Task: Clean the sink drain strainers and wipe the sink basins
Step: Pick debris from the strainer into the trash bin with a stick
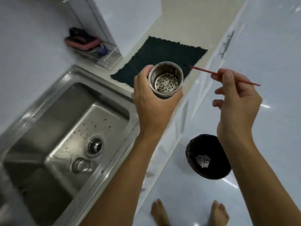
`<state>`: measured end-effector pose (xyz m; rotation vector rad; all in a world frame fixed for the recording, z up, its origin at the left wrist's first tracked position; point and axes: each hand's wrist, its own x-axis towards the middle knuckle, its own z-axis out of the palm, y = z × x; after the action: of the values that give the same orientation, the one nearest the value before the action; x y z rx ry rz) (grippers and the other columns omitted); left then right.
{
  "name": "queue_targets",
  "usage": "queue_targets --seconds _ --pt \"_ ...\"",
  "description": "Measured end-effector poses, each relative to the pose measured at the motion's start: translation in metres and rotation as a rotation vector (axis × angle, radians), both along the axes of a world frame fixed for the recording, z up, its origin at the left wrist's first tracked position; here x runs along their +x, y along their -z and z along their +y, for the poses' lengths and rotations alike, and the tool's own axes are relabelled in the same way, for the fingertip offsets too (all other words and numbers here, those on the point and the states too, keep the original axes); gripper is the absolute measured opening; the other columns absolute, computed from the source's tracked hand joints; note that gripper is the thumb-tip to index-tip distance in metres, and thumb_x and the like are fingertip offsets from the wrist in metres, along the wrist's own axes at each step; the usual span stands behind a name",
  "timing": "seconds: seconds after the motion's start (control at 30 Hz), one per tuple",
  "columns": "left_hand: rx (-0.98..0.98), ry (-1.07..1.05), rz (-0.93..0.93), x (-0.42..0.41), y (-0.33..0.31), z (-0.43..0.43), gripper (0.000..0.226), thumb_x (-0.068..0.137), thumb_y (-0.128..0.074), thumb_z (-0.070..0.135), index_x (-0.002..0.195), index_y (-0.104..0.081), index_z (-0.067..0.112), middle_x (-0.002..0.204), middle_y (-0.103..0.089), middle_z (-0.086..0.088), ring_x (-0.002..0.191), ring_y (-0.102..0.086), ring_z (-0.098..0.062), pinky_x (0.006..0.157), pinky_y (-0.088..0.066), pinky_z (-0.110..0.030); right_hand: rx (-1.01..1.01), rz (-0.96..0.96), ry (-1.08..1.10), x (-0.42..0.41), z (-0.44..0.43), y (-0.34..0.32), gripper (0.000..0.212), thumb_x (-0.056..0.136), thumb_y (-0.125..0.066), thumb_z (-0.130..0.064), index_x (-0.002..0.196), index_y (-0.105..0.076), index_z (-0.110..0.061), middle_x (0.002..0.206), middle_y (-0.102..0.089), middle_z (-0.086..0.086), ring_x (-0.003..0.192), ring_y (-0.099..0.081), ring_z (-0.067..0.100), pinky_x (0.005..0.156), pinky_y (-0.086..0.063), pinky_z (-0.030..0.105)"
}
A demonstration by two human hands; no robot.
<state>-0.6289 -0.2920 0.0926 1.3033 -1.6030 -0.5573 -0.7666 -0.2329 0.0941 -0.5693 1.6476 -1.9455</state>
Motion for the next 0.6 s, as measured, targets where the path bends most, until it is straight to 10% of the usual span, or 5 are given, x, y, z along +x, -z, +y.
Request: queue_targets --seconds 0.33,0.6 --pt "0.349 -0.392 -0.109 0.323 0.046 0.010 0.073 0.068 -0.093 0.035 0.128 -0.050 0.030 0.123 -0.060 0.004 0.110 -0.063 -0.015 0.097 -0.057 -0.042 0.056 0.097 -0.500 0.236 -0.033 0.030 0.019 0.103 -0.059 -0.031 0.105 -0.077 -0.025 0.092 -0.075 -0.010 0.069 -0.061 0.003 0.053 -0.051 0.024" --pt "0.617 -0.068 -0.586 0.372 0.147 0.005 0.089 0.067 -0.092 0.039 0.141 -0.045 0.021 0.141 -0.044 -0.003 0.130 -0.047 -0.027 0.112 -0.038 -0.047 0.169 0.280 -0.611 0.302 -0.038 0.064 0.019 0.104 -0.055 -0.031 0.109 -0.072 -0.024 0.092 -0.072 -0.007 0.073 -0.062 0.011 0.058 -0.050 0.019"
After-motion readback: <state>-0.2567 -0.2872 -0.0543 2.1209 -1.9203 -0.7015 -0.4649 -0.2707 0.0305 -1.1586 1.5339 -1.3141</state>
